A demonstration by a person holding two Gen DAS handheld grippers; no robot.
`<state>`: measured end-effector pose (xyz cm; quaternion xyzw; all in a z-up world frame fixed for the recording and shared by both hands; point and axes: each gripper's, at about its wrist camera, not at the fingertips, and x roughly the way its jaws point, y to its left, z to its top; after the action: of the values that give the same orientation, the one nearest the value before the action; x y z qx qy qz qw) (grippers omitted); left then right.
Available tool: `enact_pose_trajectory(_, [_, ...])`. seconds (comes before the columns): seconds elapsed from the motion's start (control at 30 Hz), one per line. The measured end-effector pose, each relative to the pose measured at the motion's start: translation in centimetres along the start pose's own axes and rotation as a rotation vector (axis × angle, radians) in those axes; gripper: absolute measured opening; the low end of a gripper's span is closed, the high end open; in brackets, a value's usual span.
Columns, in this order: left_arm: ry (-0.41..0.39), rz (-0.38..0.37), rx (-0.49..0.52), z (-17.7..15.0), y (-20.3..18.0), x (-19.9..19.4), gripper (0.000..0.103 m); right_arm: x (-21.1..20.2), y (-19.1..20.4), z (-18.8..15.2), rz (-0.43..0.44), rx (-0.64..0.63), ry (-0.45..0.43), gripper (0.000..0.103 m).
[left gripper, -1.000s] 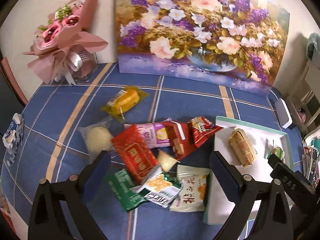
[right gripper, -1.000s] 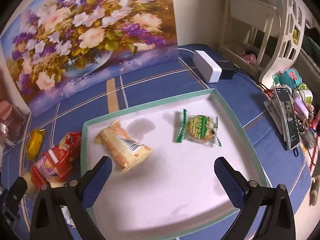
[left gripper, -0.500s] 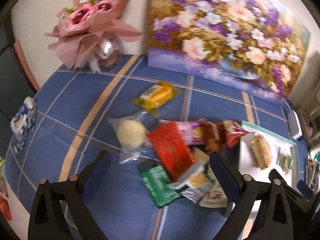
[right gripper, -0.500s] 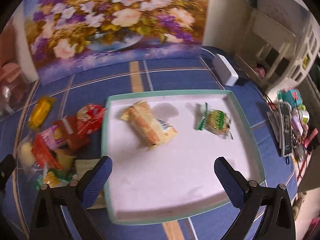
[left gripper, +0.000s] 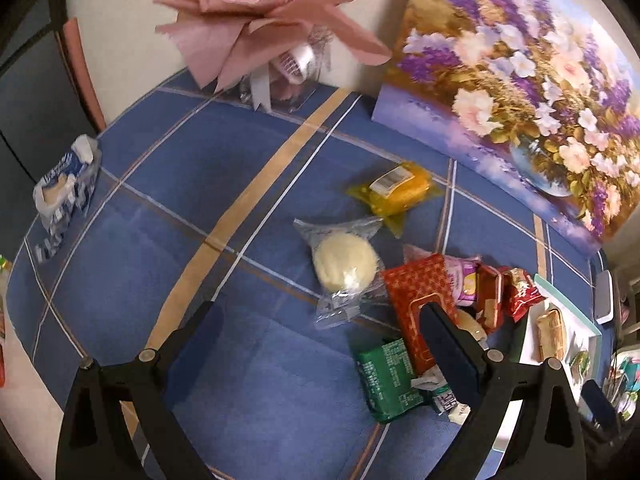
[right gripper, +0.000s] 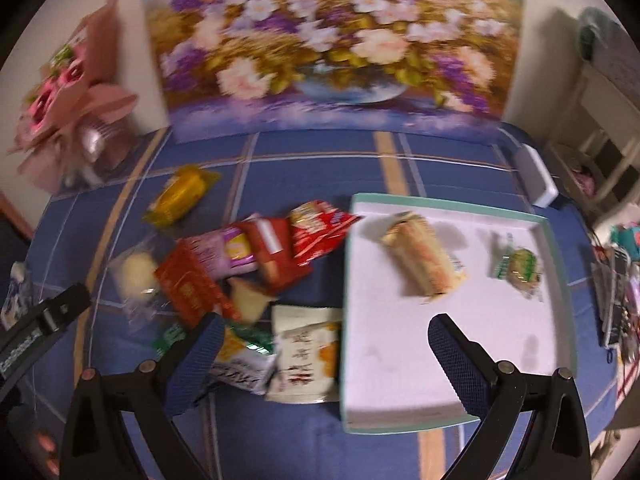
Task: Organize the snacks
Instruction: 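Grasp the green biscuit pack with the left gripper while the right grasps the white-green cracker bag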
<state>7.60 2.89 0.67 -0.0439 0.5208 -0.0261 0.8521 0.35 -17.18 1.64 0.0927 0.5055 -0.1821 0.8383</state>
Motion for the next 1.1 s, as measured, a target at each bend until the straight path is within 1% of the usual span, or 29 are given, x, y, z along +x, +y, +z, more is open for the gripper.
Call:
enact_pose_trajectory(0.13, [0.040, 0.003, -0.008, -0.5, 0.1, 0.9, 0.099, 1.0, 1.6, -0.8, -0.026, -0.086, 0.020, 0.103])
enact_pose_trajectory(0.27, [0.112, -0.001, -0.010, -1.2, -0.3, 2.7, 0.099, 2.6, 2.1, -1.7, 0.008, -0.124, 0.071, 0.102])
enact_pose_trajectory(0.37, [0.159, -0.002, -0.010, -1.7, -0.6, 4.0, 0.099, 3.8, 2.6, -2.5, 0.027, -0.160, 0.109, 0.097])
enact_pose_trajectory(0.5, [0.223, -0.008, -0.022, -2.4, -0.8, 5.6, 0.099, 4.7, 3.4, -3.3, 0.044, -0.200, 0.127, 0.097])
enact_pose_trajectory(0.57, [0.252, -0.009, -0.043, -2.7, -0.6, 6.4, 0.099, 5.1, 3.6, -3.5, 0.049, -0.215, 0.131, 0.097])
enact_pose_trajectory(0.73, [0.287, 0.007, -0.098, -3.1, 0.8, 7.4, 0.099, 5.8, 4.6, -4.0, 0.066, -0.254, 0.134, 0.097])
enact_pose_trajectory(0.83, [0.304, 0.001, -0.136, -3.2, 1.6, 7.7, 0.099, 6.6, 5.4, -4.2, 0.043, -0.302, 0.144, 0.097])
enact_pose_trajectory(0.97, [0.313, -0.004, -0.154, -3.3, 2.1, 7.9, 0.099, 6.8, 5.6, -4.1, 0.054, -0.293, 0.140, 0.097])
enact_pose_trajectory(1.1, [0.316, -0.016, -0.159, -3.3, 2.1, 7.9, 0.099, 6.8, 5.7, -3.8, 0.049, -0.298, 0.117, 0.097])
